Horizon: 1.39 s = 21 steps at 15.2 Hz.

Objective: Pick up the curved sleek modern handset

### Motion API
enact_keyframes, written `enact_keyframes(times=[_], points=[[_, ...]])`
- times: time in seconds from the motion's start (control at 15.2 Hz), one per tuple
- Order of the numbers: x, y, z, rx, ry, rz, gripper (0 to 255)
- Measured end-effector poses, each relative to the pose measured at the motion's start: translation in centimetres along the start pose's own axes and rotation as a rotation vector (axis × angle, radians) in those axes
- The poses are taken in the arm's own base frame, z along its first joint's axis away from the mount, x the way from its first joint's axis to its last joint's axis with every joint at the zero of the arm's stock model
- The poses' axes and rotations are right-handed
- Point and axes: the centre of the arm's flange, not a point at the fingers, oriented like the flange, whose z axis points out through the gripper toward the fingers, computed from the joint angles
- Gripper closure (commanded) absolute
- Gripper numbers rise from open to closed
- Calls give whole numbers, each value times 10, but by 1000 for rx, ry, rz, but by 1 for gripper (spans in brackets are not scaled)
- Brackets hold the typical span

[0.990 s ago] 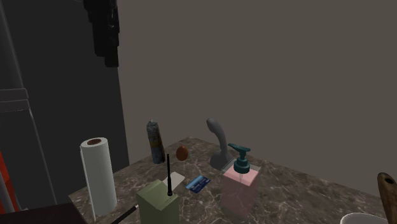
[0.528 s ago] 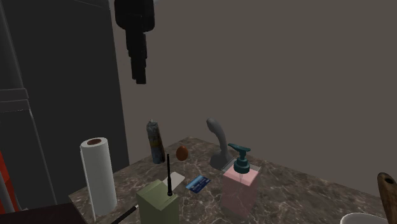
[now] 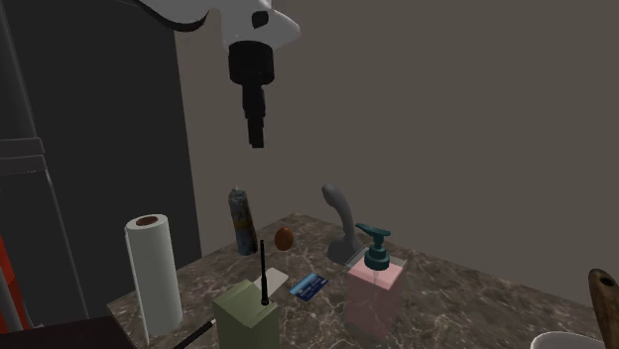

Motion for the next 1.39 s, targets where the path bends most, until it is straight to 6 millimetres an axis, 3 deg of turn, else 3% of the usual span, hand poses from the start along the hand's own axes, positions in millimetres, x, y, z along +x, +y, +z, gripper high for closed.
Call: enact_keyframes(times=[0.66,1.39], points=[[73,-111,35,-49,13,146,0],[167,-212,76,-102,27,305,0]])
